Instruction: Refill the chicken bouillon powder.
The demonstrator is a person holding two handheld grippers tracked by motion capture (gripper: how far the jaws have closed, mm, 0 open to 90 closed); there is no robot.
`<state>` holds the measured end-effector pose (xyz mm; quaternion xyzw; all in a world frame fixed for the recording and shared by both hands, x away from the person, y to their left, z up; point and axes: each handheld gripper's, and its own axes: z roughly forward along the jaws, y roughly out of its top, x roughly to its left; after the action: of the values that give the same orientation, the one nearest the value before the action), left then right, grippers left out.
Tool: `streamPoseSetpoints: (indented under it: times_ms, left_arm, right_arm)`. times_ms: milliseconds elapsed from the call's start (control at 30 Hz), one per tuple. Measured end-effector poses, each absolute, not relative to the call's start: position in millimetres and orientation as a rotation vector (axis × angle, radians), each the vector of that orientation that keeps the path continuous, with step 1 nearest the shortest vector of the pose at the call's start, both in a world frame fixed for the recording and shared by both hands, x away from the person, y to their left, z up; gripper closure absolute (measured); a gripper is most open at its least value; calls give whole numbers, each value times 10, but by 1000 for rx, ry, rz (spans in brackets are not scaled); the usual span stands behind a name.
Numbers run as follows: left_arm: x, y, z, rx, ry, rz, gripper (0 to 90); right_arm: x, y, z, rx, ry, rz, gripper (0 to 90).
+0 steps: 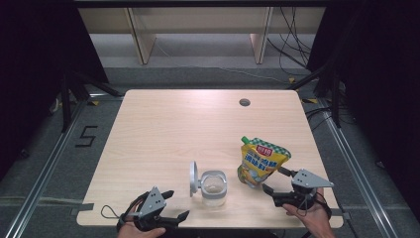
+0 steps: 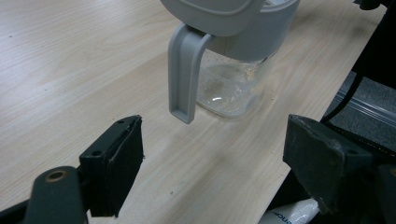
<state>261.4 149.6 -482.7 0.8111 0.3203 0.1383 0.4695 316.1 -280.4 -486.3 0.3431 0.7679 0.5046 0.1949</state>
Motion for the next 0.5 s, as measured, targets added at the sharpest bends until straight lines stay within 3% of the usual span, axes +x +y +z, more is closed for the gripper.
streamPoseSetpoints:
  times_ms: [500]
  left_arm:
    - [2596, 1501, -4832, 2018, 777, 354, 202]
  right_arm:
    - [3336, -2750, -4934, 934, 2112, 1448, 159]
